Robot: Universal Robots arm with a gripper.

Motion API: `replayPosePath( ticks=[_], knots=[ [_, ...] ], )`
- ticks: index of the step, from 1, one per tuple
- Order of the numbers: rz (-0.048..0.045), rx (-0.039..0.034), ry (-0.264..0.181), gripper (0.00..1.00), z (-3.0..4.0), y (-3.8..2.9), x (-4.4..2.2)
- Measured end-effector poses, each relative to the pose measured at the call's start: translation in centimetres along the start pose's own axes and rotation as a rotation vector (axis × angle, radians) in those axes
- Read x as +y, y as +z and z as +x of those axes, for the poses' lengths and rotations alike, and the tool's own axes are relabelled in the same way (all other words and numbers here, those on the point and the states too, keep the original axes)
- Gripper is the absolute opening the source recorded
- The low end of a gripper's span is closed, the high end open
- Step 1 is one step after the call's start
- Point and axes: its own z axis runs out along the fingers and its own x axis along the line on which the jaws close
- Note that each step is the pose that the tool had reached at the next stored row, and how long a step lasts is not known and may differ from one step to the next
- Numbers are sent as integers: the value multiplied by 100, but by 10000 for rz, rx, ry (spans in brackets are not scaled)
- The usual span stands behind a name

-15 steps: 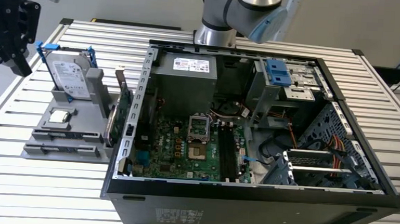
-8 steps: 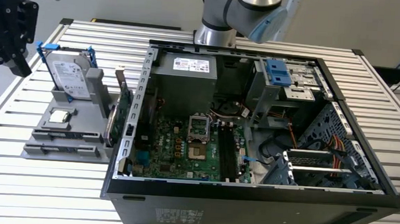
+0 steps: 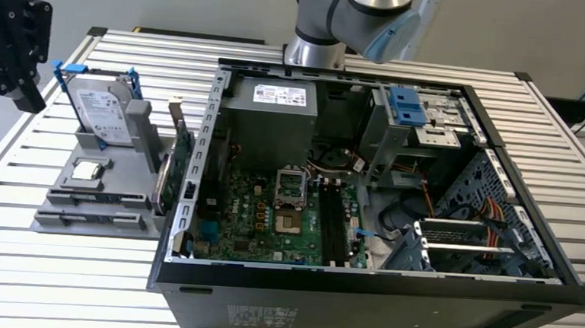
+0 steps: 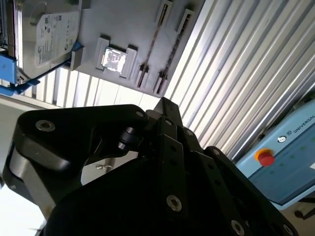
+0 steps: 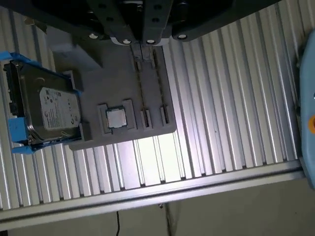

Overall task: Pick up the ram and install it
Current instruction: 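Pick up the ram and move it above insertion slot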

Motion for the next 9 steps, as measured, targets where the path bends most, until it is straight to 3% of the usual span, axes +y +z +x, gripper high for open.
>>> replayPosePath(
  ticks=[9],
  knots=[
    [6,46,-980,0,0,0,0]
  ],
)
